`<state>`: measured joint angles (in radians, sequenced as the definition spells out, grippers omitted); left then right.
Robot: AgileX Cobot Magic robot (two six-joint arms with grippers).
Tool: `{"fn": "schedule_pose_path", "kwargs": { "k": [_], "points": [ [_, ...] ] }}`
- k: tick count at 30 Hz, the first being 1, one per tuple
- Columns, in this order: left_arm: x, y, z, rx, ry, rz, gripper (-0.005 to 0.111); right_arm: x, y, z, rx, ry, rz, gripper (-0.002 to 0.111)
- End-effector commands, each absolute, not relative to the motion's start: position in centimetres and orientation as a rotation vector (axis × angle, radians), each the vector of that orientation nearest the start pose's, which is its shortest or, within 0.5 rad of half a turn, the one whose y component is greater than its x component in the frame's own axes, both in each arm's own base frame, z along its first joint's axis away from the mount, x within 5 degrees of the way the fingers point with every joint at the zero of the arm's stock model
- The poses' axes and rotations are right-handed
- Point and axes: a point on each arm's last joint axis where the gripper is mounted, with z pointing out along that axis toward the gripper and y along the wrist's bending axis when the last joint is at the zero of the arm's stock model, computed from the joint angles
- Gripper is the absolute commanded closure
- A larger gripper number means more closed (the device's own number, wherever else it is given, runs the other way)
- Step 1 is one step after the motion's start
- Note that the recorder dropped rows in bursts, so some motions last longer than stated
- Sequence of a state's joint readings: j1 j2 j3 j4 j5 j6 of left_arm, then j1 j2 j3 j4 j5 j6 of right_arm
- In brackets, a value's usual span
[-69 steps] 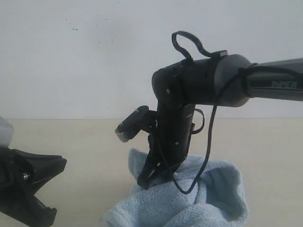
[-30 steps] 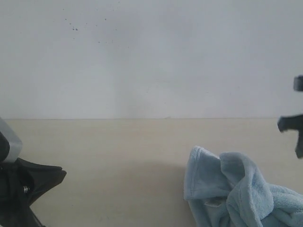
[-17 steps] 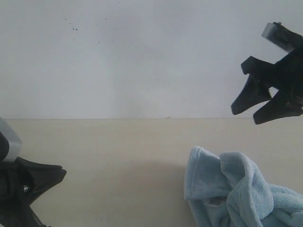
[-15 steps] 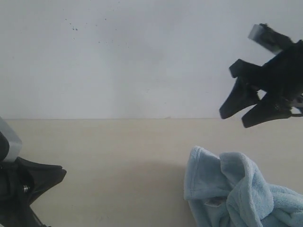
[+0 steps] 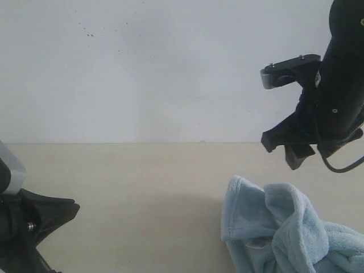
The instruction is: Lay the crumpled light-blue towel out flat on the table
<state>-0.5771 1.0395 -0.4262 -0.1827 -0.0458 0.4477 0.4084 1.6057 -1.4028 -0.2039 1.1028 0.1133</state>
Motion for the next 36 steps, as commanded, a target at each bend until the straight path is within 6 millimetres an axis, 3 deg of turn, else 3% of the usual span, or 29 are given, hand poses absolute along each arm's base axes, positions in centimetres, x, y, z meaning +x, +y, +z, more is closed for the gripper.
{"fn": "schedule_pose_path", "kwargs": {
  "k": [1,3,20,22,23,24,27,28,29,30,32,36],
  "points": [
    [16.8,-10.9,24.1,0.807,1.858,-0.198,0.103,31.6,12.2,30.6,-0.449,2.718,-0.09,0.053],
    [16.8,-10.9,24.1,0.807,1.858,-0.198,0.103,31.8,12.8,29.9,-0.516,2.725,-0.069,0.053],
    [16.9,-10.9,24.2,0.802,1.848,-0.197,0.103,33.6,13.2,25.0,-0.559,2.876,-0.186,0.054],
    [16.9,-10.9,24.2,0.799,1.844,-0.197,0.103,33.8,13.3,24.3,-0.564,2.899,-0.193,0.071],
    [16.9,-10.9,24.2,0.799,1.844,-0.197,0.103,33.7,13.4,24.4,-0.56,2.9,-0.171,0.091],
    [16.9,-10.9,24.2,0.799,1.844,-0.197,0.103,33.5,13.6,24.7,-0.578,2.892,-0.123,0.109],
    [16.9,-10.9,24.2,0.799,1.844,-0.197,0.103,32.2,15.7,26.6,-0.637,2.84,0.276,0.108],
    [16.9,-10.9,24.2,0.799,1.844,-0.197,0.103,31.1,17.2,28.1,-0.724,2.766,0.573,0.108],
    [16.9,-10.9,24.2,0.799,1.844,-0.197,0.103,30.7,17.8,28.7,-0.788,2.715,0.68,0.108],
    [16.9,-10.9,24.2,0.799,1.844,-0.197,0.103,29.6,18.8,30.3,-0.884,2.599,0.911,0.108],
    [16.9,-10.9,24.2,0.799,1.844,-0.197,0.103,28.5,19.4,31.8,-1.024,2.462,1.076,0.108],
    [16.9,-10.9,24.2,0.799,1.844,-0.197,0.103,28.4,19.0,31.1,-1.166,2.455,0.986,0.108]
  ]
}}
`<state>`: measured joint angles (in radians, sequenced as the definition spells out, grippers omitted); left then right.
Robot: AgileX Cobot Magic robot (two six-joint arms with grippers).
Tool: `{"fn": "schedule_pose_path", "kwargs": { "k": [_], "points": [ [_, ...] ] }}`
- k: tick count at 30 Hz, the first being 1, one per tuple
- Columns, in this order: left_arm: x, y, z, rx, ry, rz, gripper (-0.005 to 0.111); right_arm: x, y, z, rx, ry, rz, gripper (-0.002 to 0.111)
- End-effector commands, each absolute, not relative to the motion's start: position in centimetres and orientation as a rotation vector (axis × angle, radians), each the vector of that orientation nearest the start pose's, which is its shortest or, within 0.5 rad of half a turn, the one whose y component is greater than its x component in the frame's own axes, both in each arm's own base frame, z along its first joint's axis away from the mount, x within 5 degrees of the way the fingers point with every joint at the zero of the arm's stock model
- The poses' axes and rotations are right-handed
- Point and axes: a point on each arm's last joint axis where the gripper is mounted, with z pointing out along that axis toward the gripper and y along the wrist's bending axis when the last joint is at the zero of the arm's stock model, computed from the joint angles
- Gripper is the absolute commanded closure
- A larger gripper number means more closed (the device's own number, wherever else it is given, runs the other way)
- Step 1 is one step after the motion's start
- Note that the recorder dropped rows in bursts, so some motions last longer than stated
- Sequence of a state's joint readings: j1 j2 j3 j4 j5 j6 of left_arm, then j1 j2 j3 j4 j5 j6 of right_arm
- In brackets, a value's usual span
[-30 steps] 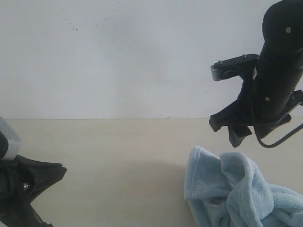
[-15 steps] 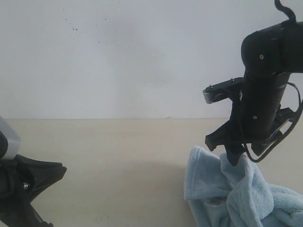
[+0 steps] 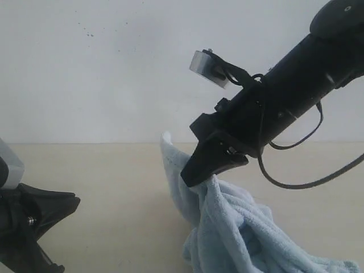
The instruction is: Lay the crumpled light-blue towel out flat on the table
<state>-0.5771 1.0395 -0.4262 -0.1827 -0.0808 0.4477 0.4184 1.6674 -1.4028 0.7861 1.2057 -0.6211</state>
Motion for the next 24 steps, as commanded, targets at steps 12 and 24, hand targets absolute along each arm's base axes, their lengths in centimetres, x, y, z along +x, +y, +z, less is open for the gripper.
{"fn": "schedule_pose_path", "kwargs": {
  "k": [12,24],
  "points": [
    [16.9,-10.9,24.3,0.735,1.865,-0.238,0.103,23.2,21.9,25.5,-1.474,2.584,0.974,0.108],
    [14.7,-12.9,23.2,1.172,1.785,-0.159,0.103,22.1,23.8,23.4,-1.672,2.544,0.657,0.108]
  ]
}}
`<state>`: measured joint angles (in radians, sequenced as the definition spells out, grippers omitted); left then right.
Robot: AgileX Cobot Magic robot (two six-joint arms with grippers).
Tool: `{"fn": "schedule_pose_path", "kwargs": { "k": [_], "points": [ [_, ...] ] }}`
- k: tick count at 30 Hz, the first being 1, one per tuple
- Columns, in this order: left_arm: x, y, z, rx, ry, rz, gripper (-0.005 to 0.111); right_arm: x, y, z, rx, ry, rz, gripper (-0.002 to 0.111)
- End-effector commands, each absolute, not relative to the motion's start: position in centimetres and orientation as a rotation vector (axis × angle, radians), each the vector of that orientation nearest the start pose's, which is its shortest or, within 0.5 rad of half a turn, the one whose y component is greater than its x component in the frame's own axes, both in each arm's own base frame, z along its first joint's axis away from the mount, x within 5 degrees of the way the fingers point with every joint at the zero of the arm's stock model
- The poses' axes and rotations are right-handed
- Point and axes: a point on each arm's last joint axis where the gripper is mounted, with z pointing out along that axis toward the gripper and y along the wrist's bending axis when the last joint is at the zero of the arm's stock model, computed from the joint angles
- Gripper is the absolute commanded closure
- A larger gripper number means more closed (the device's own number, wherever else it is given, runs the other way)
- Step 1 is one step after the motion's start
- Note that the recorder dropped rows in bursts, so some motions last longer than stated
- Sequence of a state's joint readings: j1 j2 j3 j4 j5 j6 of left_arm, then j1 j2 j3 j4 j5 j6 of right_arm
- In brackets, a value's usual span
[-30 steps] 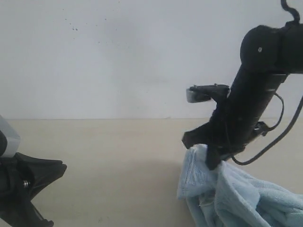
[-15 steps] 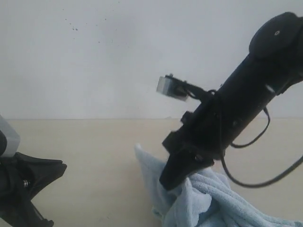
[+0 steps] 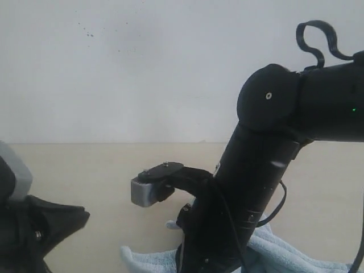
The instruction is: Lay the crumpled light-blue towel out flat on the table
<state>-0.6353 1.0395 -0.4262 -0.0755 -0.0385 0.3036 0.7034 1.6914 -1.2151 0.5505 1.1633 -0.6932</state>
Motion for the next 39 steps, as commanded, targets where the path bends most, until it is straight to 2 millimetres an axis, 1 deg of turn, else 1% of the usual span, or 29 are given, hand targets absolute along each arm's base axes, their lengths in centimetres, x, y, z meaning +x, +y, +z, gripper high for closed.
{"fn": "schedule_pose_path", "kwargs": {
  "k": [1,4,5,6,8,9,12,13,15,17,19,22,25,28,31,35,39],
  "points": [
    [14.4,-13.2,23.1,1.267,1.739,-0.123,0.103,22.5,23.6,22.9,-1.659,2.569,0.584,0.108],
    [13.6,-13.7,22.4,1.436,1.627,-0.066,0.103,22.8,23.3,22.5,-1.603,2.64,0.493,0.108],
    [13.4,-13.7,22.0,1.483,1.596,-0.049,0.101,22.9,23.3,22.3,-1.596,2.65,0.489,0.108],
    [13.2,-13.8,21.6,1.553,1.553,-0.018,0.098,22.9,23.3,22.3,-1.59,2.649,0.498,0.108],
    [12.9,-14.1,20.8,1.652,1.493,0.016,0.087,23.0,23.5,22.2,-1.571,2.646,0.515,0.108],
    [12.8,-14.4,20.4,1.687,1.463,0.018,0.078,23.0,23.6,22.3,-1.566,2.646,0.521,0.108],
    [12.8,-15.4,20.1,1.687,1.406,-0.014,0.059,23.0,23.6,22.3,-1.56,2.648,0.534,0.108],
    [12.8,-15.8,20.0,1.681,1.39,-0.029,0.054,22.9,23.7,22.3,-1.555,2.65,0.543,0.108],
    [13.0,-16.3,19.9,1.632,1.392,-0.068,0.048,22.7,23.8,22.4,-1.541,2.664,0.589,0.108],
    [13.2,-16.7,19.8,1.585,1.415,-0.109,0.047,22.5,24.1,22.5,-1.525,2.669,0.647,0.108],
    [13.4,-17.1,19.4,1.556,1.443,-0.142,0.047,22.3,24.3,22.6,-1.546,2.65,0.711,0.108],
    [13.6,-17.5,18.8,1.555,1.448,-0.155,0.047,21.9,24.5,22.8,-1.593,2.62,0.786,0.108],
    [13.8,-17.8,18.3,1.559,1.439,-0.16,0.047,21.7,24.7,23.0,-1.583,2.613,0.841,0.108],
    [13.8,-18.0,17.8,1.618,1.408,-0.147,0.047,21.6,24.7,23.1,-1.595,2.616,0.858,0.108],
    [13.7,-18.3,17.3,1.686,1.337,-0.137,0.047,21.3,24.7,23.1,-1.617,2.624,0.882,0.108],
    [13.8,-18.7,17.1,1.673,1.311,-0.157,0.047,21.0,24.7,23.3,-1.633,2.645,0.933,0.108],
    [13.9,-18.8,16.8,1.682,1.322,-0.157,0.048,20.9,24.7,23.3,-1.631,2.645,0.935,0.108]
  ]
}}
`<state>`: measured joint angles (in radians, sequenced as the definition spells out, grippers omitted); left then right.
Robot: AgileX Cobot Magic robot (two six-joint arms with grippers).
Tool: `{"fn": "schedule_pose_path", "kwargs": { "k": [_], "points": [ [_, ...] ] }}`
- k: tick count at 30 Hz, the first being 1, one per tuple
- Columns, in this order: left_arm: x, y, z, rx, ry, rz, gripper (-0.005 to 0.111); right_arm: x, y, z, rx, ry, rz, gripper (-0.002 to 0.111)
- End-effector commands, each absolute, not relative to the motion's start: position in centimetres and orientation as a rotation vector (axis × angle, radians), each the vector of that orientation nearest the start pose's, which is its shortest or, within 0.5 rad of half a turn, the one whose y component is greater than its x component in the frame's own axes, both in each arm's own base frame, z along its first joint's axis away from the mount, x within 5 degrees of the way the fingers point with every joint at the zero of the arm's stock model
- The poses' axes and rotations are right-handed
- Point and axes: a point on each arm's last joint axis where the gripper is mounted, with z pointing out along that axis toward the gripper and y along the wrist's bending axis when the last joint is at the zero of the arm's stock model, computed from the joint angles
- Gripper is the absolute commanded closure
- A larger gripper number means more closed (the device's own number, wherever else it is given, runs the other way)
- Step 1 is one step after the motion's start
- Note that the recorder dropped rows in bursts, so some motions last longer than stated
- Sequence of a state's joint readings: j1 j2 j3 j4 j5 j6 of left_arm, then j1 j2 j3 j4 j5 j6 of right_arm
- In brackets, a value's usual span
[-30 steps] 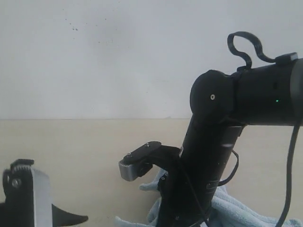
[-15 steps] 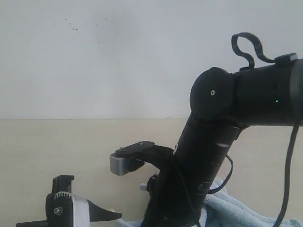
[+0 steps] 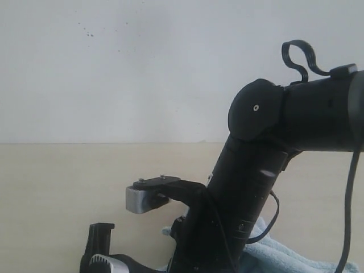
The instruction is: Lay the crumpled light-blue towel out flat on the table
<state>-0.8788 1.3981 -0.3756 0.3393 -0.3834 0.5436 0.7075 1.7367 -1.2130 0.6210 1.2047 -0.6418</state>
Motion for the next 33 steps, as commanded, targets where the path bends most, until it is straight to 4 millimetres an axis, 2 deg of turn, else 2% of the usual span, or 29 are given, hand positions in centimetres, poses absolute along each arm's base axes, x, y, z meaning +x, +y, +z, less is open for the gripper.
{"fn": "schedule_pose_path", "kwargs": {
  "k": [1,4,10,11,15,17,22,25,28,31,33],
  "points": [
    [13.9,-18.7,16.6,1.684,1.331,-0.157,0.049,20.9,24.7,23.3,-1.631,2.645,0.935,0.108],
    [13.9,-18.7,16.3,1.708,1.336,-0.147,0.056,20.9,24.7,23.3,-1.631,2.645,0.935,0.108],
    [14.0,-18.7,16.0,1.716,1.346,-0.143,0.1,20.9,24.7,23.3,-1.631,2.645,0.935,0.108],
    [14.0,-18.7,16.0,1.716,1.346,-0.143,0.102,21.0,24.7,23.3,-1.635,2.645,0.929,0.108],
    [13.9,-18.6,15.9,1.728,1.358,-0.136,0.103,21.2,24.2,23.0,-1.664,2.657,0.843,0.108],
    [13.9,-18.6,15.9,1.735,1.365,-0.132,0.103,21.5,23.7,22.7,-1.705,2.665,0.732,0.108],
    [14.0,-18.2,15.6,1.818,1.322,-0.048,0.103,23.0,22.3,22.1,-1.523,2.783,0.351,0.108],
    [14.4,-18.0,15.7,1.768,1.36,-0.013,0.103,23.8,21.6,22.0,-1.483,2.768,0.178,0.107],
    [14.7,-18.0,15.8,1.716,1.392,0.002,0.103,24.1,21.5,22.0,-1.453,2.761,0.121,0.098],
    [15.0,-17.8,15.9,1.64,1.479,-0.009,0.103,24.6,21.1,22.0,-1.386,2.767,0.036,0.08],
    [15.2,-17.6,15.9,1.565,1.556,-0.017,0.103,25.3,20.5,22.0,-1.311,2.758,-0.102,0.069]
  ]
}}
